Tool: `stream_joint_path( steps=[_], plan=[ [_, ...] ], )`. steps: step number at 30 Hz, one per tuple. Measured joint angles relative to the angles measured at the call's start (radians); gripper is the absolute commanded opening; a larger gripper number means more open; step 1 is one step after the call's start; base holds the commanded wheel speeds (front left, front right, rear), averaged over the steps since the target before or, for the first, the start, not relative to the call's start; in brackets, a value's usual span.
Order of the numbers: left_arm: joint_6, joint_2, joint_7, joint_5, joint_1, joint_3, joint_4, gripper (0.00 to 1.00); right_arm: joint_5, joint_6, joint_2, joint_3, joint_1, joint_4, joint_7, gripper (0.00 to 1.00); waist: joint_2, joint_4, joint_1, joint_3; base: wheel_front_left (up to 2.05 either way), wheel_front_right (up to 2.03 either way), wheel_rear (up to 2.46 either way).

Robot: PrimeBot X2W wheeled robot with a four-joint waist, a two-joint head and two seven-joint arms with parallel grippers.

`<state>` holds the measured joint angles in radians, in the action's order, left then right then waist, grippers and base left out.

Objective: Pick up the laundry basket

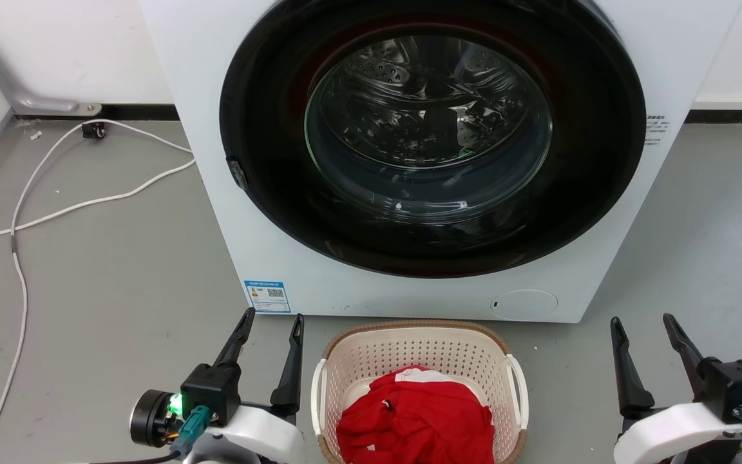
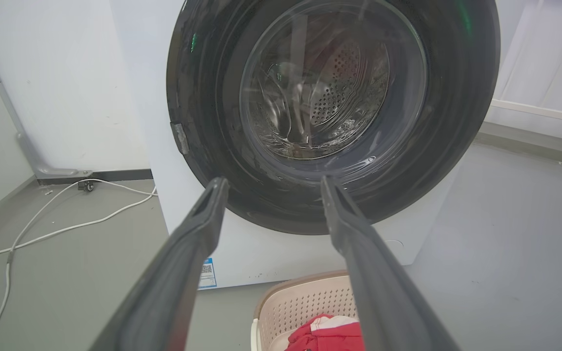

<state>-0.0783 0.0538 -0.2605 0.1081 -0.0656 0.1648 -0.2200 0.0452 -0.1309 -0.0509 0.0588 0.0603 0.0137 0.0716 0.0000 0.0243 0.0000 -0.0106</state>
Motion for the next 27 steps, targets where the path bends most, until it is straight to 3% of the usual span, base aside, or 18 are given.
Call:
stream_joint_path(
  steps=[20,27],
  plan=[
    [-0.005,-0.002,-0.002,0.019,-0.009,-0.005,-0.043,1.0,0.026,0.0,0.0,0.002,-0.014,0.046,0.025,1.0,0.0,0.0,0.0,0.002,0.0,0.0,0.0],
    [-0.008,-0.003,-0.003,0.033,-0.085,0.023,-0.123,1.0,0.043,0.0,0.0,0.023,-0.053,0.088,0.027,1.0,0.0,-0.001,0.0,0.064,0.0,0.0,0.0]
  ],
)
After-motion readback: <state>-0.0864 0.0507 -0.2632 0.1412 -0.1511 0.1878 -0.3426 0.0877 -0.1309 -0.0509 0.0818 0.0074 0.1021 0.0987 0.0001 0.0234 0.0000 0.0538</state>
